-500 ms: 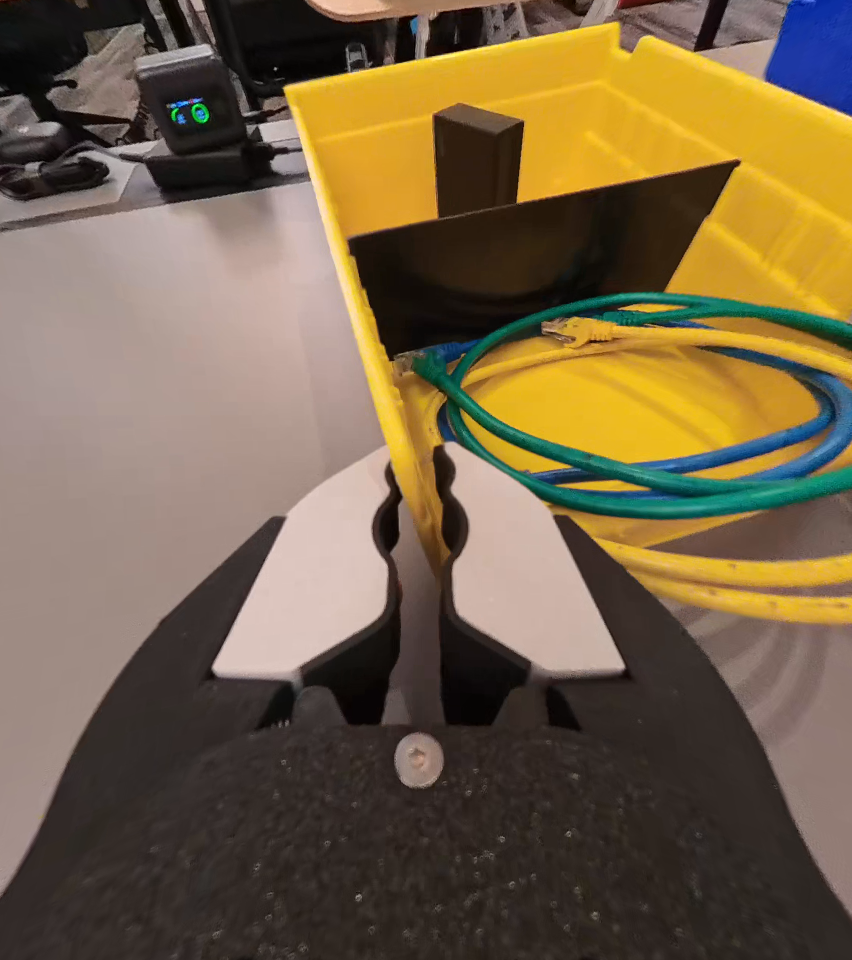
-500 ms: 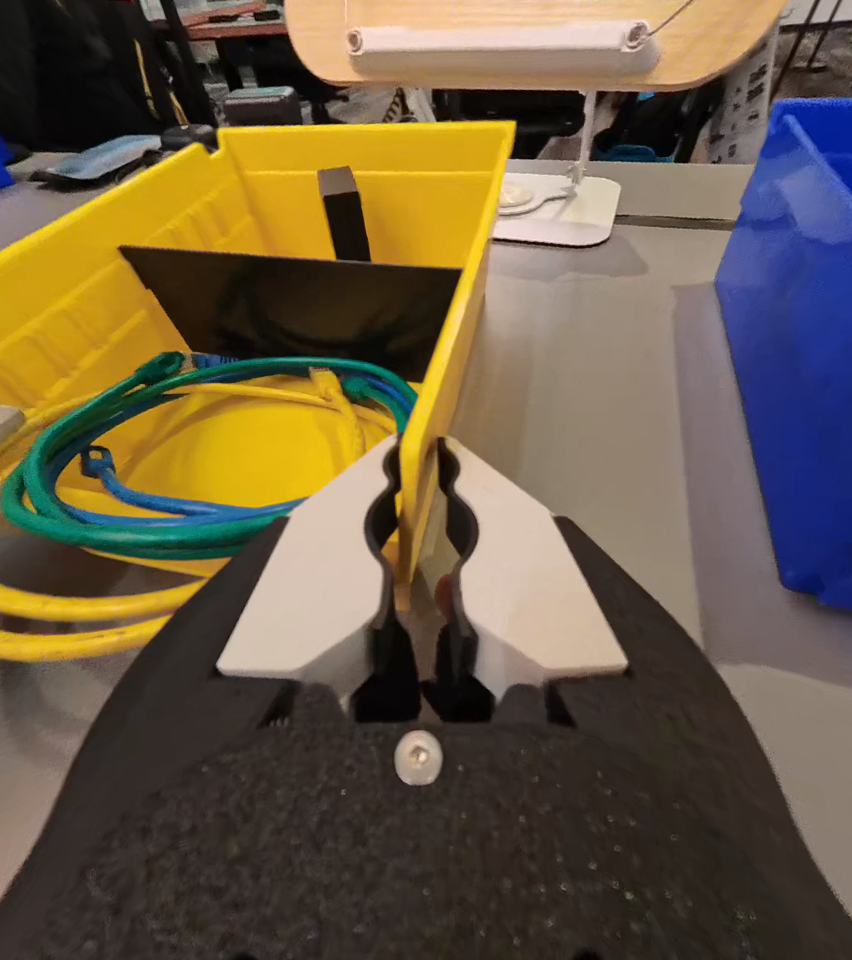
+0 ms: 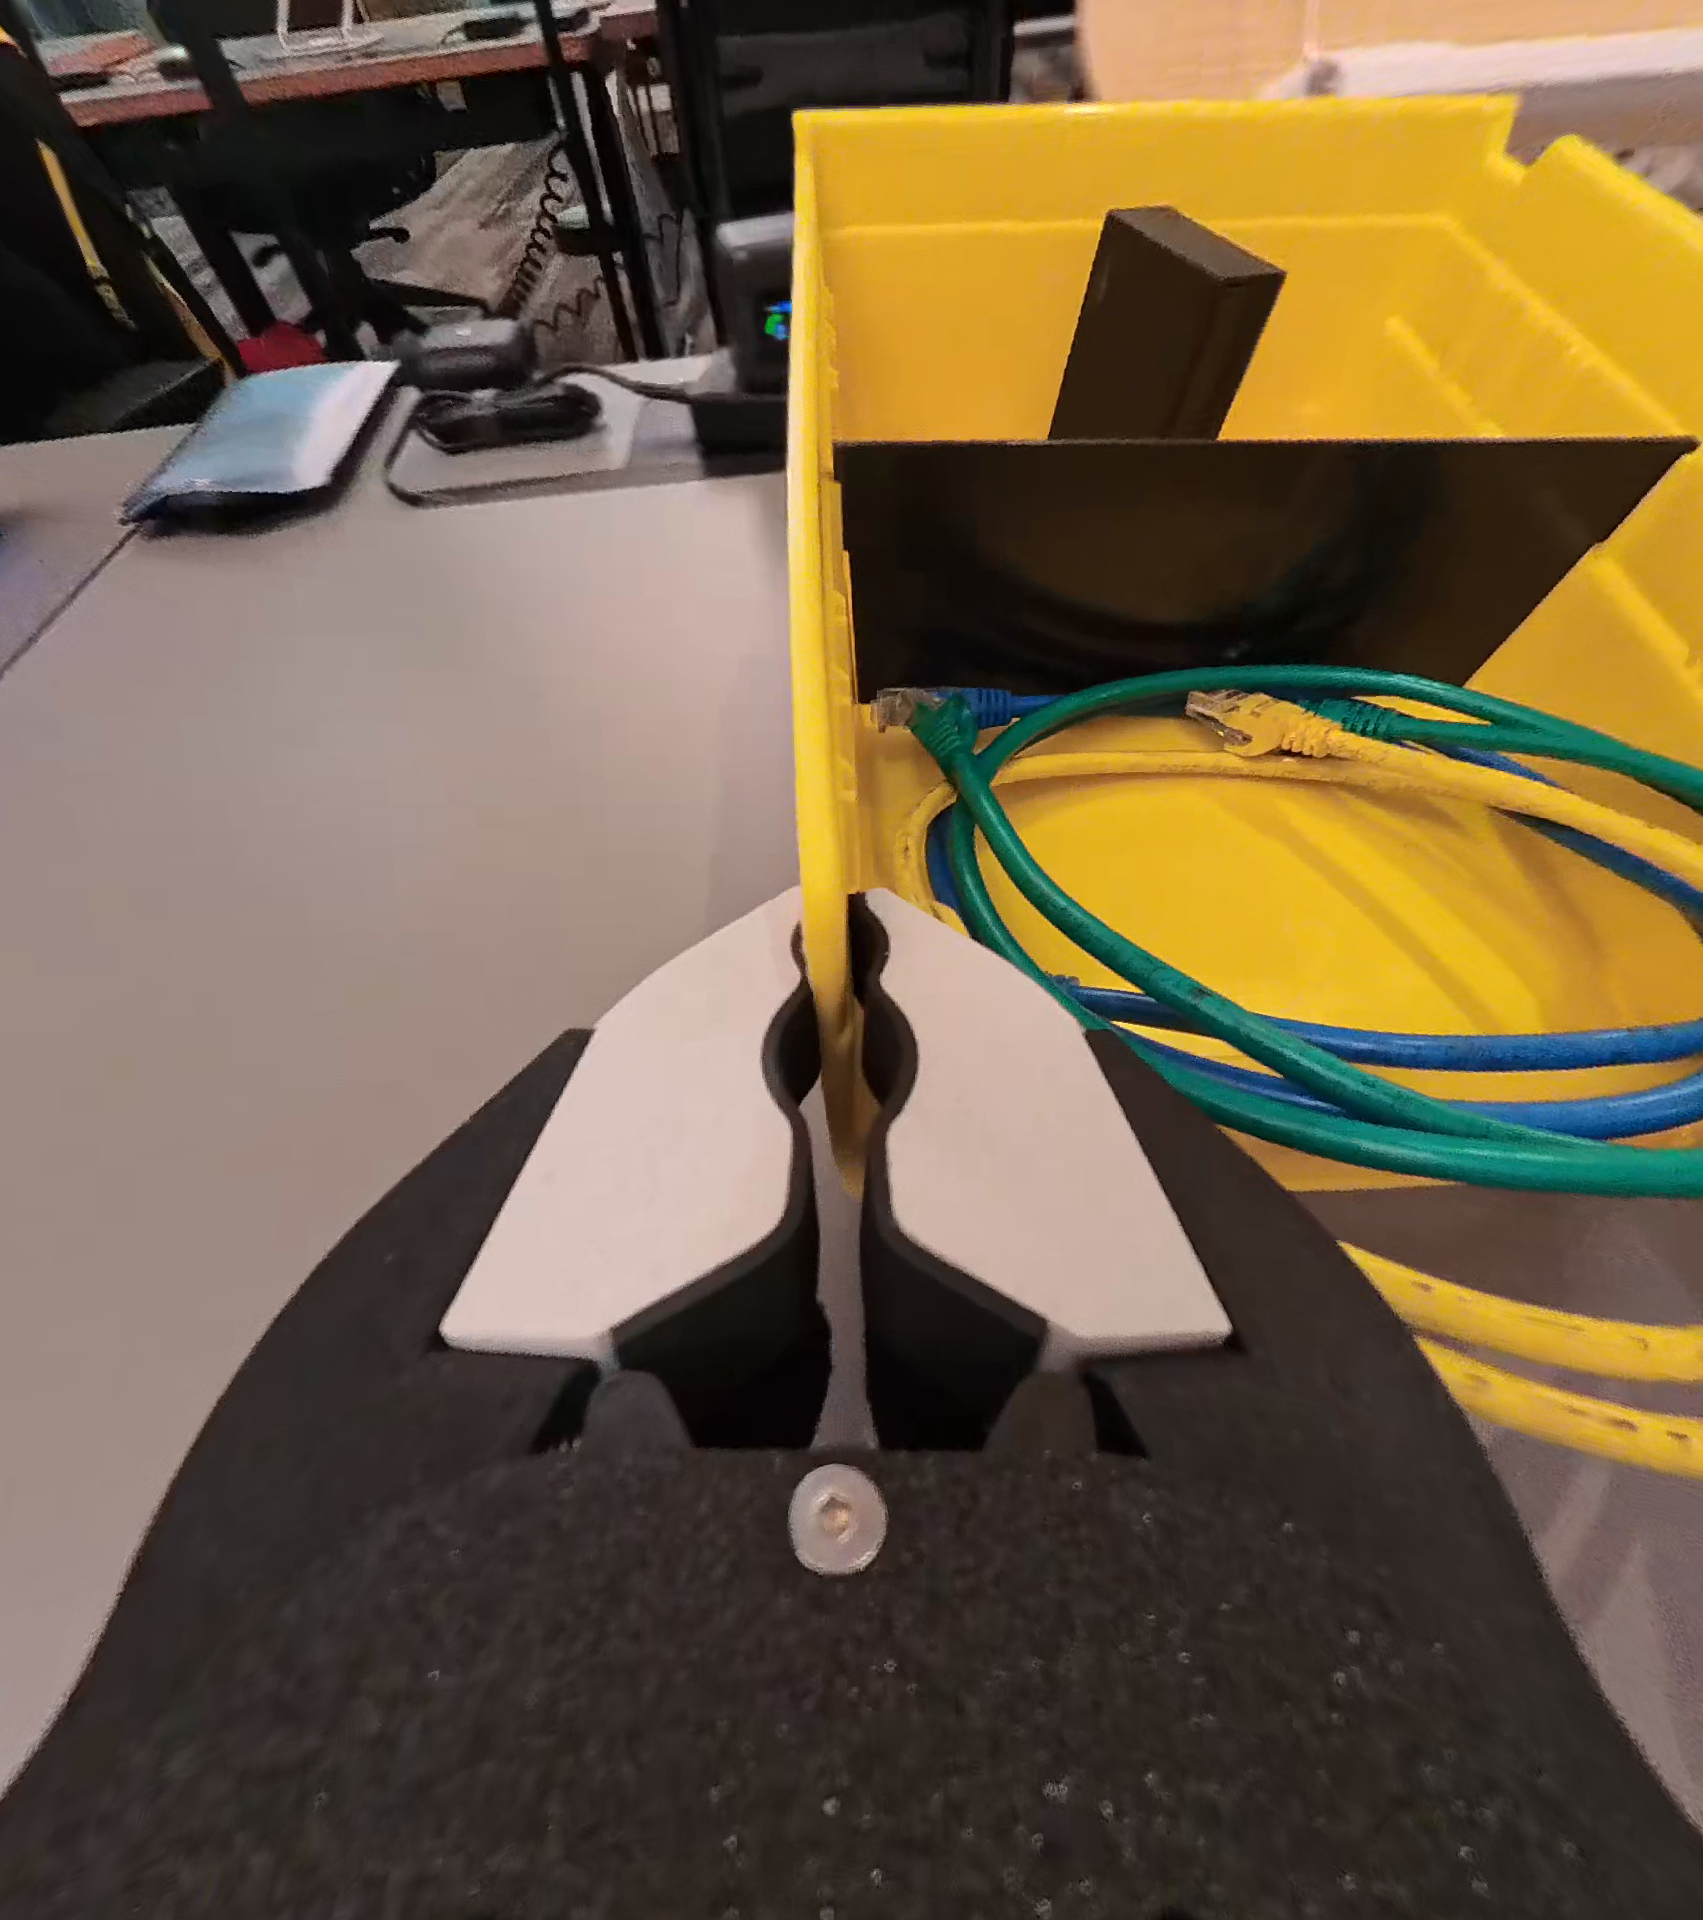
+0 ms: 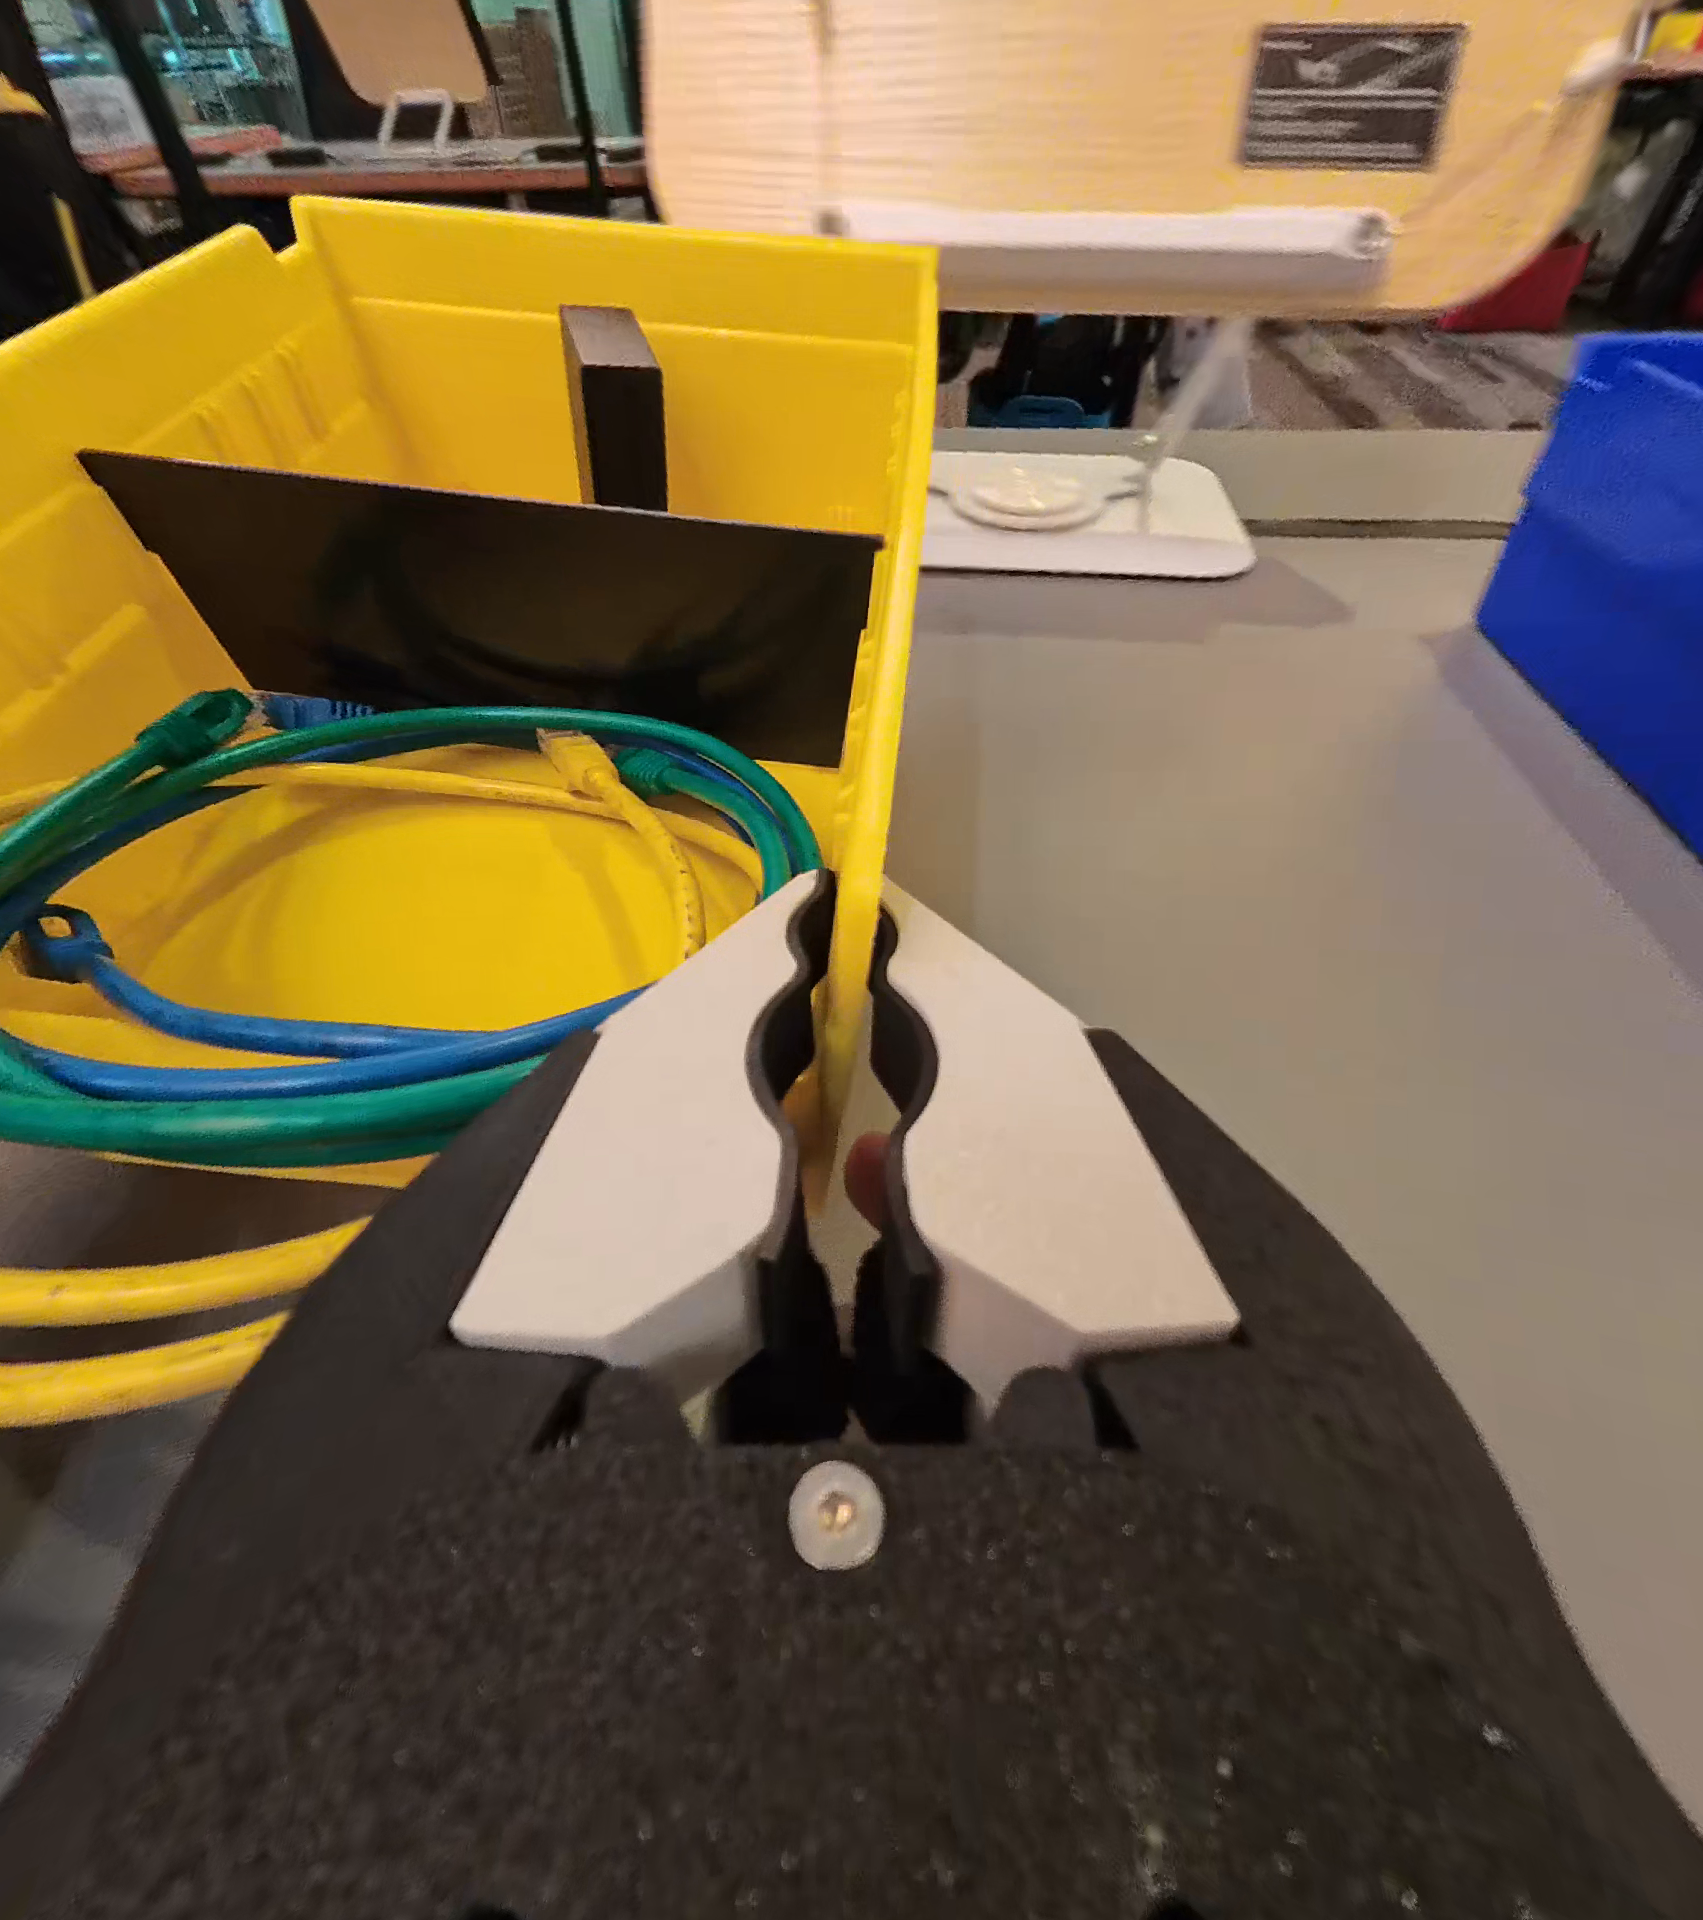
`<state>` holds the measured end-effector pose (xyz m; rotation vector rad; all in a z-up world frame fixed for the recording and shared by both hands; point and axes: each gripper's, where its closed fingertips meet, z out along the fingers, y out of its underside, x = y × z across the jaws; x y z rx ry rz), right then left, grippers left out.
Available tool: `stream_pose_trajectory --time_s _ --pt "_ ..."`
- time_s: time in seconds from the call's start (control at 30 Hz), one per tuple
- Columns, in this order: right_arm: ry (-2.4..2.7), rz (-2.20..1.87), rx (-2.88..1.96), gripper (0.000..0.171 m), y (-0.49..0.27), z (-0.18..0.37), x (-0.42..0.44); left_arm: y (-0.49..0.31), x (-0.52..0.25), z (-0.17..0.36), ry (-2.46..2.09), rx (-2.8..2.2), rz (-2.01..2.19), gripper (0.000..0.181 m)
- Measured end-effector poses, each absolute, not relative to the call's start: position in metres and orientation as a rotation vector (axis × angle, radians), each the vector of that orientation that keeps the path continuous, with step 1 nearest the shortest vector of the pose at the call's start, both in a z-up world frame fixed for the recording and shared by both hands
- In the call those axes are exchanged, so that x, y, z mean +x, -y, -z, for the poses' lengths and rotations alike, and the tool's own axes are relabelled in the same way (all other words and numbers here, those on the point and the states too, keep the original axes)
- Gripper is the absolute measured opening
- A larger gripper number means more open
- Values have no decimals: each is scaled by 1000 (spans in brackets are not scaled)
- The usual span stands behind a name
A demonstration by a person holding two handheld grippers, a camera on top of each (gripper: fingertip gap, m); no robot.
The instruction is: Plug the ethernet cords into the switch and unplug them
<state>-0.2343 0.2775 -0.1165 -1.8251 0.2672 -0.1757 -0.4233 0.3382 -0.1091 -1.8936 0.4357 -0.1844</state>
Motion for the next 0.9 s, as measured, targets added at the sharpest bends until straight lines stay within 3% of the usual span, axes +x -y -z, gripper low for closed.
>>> stream_pose_trajectory --time_s 0.33,0.6,0.67,0.77,0.9 --pt "-182 134 -1901 4 -326 130 -346 -378 -535 123 -435 -1946 191 2" --pt "-11 -56 -1884 13 -320 125 -358 -381 -540 132 -372 -1970 252 3" --pt "88 -167 -1836 18 -305 112 -361 -382 -543 130 -350 -1960 200 11" --pt "203 -343 -1775 28 -271 91 -351 -380 -553 114 -329 -1916 102 26" --pt "211 -436 -1783 42 -236 83 -286 -368 -560 68 -178 -1806 215 27"
